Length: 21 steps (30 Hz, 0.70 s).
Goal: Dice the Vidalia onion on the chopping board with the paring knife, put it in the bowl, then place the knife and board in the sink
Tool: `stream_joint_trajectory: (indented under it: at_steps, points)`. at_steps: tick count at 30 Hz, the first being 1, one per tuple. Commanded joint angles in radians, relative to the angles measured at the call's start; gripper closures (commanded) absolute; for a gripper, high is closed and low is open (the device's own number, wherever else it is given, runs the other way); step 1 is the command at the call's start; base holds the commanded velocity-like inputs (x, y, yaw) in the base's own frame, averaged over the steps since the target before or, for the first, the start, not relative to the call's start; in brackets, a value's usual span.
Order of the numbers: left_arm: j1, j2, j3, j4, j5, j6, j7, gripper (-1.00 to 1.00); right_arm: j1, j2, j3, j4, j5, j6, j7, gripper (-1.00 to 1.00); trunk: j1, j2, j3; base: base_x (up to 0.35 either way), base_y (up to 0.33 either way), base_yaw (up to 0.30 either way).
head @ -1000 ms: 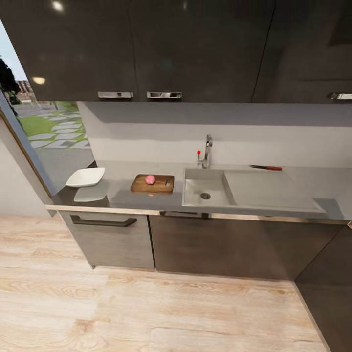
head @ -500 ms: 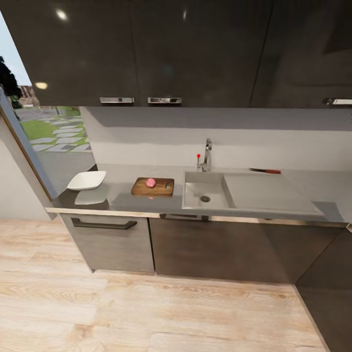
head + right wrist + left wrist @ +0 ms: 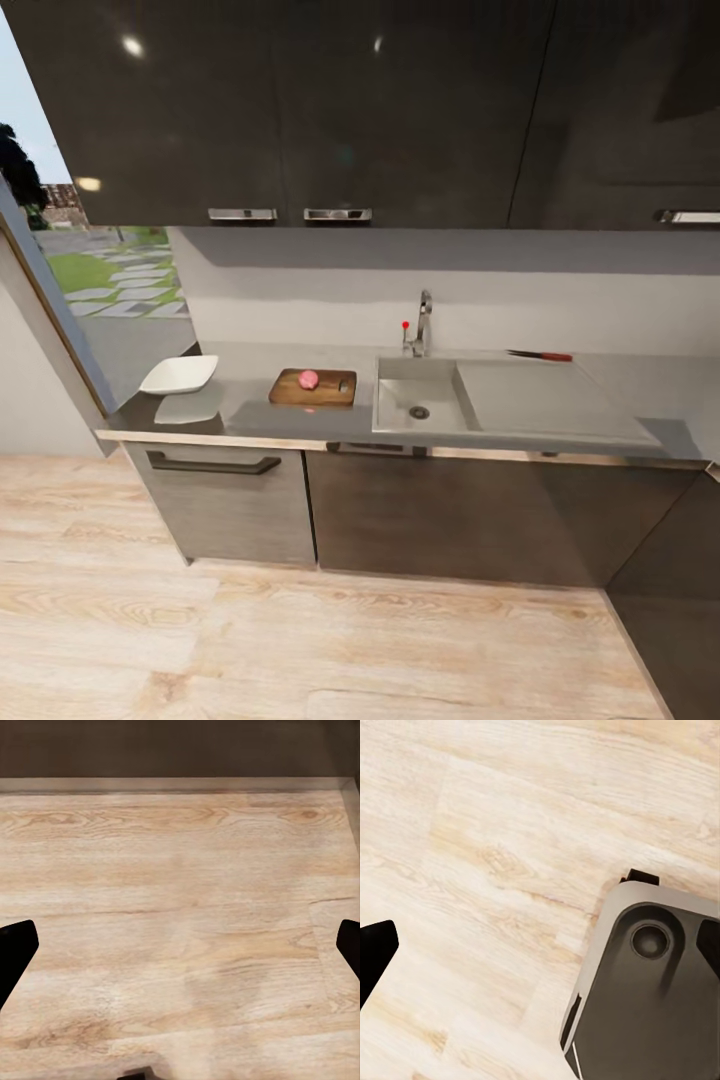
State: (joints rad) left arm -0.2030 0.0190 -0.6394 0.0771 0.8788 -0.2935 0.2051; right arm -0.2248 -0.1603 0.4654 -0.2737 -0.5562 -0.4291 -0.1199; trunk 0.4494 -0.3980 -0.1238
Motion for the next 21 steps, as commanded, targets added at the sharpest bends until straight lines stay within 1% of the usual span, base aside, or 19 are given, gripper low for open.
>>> stream_joint_trajectory:
  at_steps: [1, 12, 21]
  points:
    - [-0.001, -0.001, -0.006, 0.002, 0.002, -0.003, 0.002, -1.00, -0.001, -0.001, 0.009, -0.001, -0.004, -0.001, -0.007, -1.00, 0.001, -0.002, -0.002, 0.000, 0.000, 0.000]
    - [-0.001, -0.001, -0.006, 0.002, 0.002, -0.002, 0.002, -1.00, -0.001, -0.001, 0.009, -0.001, -0.004, -0.002, -0.007, -1.00, 0.001, -0.002, 0.000, 0.000, 0.000, -0.007]
    - [-0.001, -0.001, -0.006, 0.002, 0.002, -0.003, 0.002, -1.00, -0.001, -0.001, 0.009, -0.001, -0.004, -0.002, -0.007, -1.00, 0.001, -0.002, 0.005, 0.000, 0.000, -0.163]
